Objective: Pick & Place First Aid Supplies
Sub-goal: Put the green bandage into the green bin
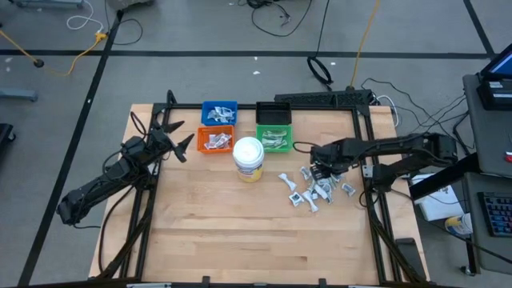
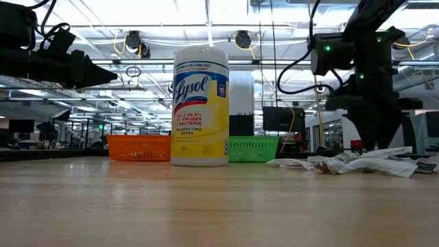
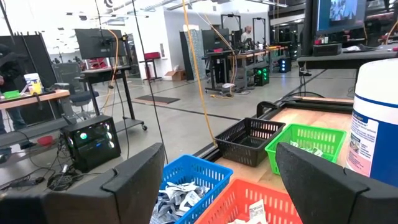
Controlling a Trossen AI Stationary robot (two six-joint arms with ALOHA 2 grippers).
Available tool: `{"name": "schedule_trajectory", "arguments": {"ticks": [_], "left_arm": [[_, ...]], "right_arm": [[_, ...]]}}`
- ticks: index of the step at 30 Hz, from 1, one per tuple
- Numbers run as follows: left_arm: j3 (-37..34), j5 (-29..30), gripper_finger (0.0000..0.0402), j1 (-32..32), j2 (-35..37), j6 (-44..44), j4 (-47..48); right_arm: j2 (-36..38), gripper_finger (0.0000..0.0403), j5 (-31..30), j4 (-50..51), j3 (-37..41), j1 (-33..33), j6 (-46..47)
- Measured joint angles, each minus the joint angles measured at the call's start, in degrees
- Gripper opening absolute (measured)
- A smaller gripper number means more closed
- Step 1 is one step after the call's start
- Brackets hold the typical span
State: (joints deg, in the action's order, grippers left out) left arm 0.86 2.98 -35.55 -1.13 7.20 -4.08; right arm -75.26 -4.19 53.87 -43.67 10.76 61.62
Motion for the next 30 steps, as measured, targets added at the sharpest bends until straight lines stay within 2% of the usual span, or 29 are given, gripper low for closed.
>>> {"name": "schedule_trajectory", "arguments": {"ticks": [12, 22, 27, 30], "left_arm": [[0.0, 0.0, 0.031, 0.01, 0.01, 0.0, 0.0], [0.0, -0.01, 0.031, 0.0, 0.01, 0.0, 0.0], [0.0, -0.02, 0.031, 0.02, 0.0, 0.0, 0.0], [0.0, 0.0, 0.031, 0.01, 0.01, 0.0, 0.0]], "right_arm": [[-0.04, 0.0133, 0.01, -4.69, 2.22, 0.0, -3.6], [-0.04, 0.0069, 1.36, -5.92, 2.38, 0.0, -3.79], [-0.09, 0.0013, 1.51, -5.81, 3.16, 0.0, -3.94], [-0.09, 0.0006, 1.49, -5.61, 3.09, 0.0, -3.77]]}}
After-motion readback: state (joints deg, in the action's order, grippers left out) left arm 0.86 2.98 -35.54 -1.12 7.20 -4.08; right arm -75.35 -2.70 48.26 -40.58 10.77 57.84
